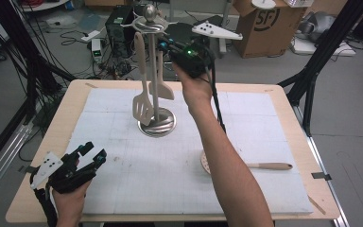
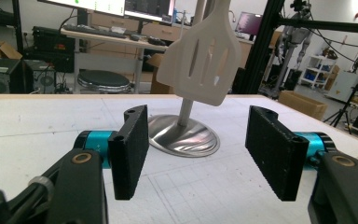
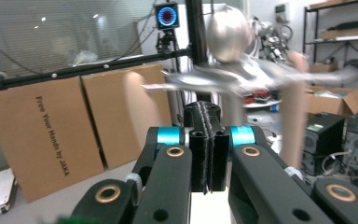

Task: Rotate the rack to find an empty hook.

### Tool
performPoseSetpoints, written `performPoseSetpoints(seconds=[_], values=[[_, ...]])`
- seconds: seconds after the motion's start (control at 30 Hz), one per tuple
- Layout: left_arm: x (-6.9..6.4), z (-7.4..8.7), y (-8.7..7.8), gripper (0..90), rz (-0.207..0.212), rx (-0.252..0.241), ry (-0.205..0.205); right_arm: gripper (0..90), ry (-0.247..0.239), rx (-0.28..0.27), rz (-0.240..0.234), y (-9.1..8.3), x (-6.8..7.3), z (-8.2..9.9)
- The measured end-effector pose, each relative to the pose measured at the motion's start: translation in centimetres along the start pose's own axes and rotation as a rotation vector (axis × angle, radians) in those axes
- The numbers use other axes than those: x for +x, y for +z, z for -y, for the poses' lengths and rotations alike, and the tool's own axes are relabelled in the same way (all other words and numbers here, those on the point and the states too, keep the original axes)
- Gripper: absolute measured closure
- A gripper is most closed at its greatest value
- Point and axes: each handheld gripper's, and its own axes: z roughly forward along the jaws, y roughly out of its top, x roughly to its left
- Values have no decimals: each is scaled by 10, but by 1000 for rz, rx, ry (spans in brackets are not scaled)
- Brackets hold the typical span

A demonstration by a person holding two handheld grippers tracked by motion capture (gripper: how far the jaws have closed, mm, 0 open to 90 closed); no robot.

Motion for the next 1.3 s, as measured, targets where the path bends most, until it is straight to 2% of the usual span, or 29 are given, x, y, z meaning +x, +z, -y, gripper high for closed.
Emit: performPoseSetpoints(seconds=[0.1, 0.23, 0.37, 0.6, 0.77, 0.87, 1.1, 1.3], values=[[-1, 0, 0, 400, 2, -1, 1, 900, 32, 4, 27, -6, -11, 4], [0, 0, 0, 400, 0, 0, -1, 900, 95, -62, 17, -12, -20, -1], [0, 0, 0, 400, 1, 2, 0, 900, 74, -66, 11, -10, -15, -7], [0, 0, 1, 400, 3, 3, 2, 900, 22, -38, -3, -2, 1, -4], [0, 0, 0, 400, 3, 3, 0, 900, 4, -19, -28, 6, 10, -4], [2, 0, 0, 400, 2, 4, 2, 900, 1, -10, -30, 6, 12, -5], [2, 2, 1, 399, 0, 18, 2, 893, -4, -16, 17, -23, 2, 2], [-1, 3, 5, 398, 13, 26, 18, 738, 10, 18, 90, -54, -10, 15]])
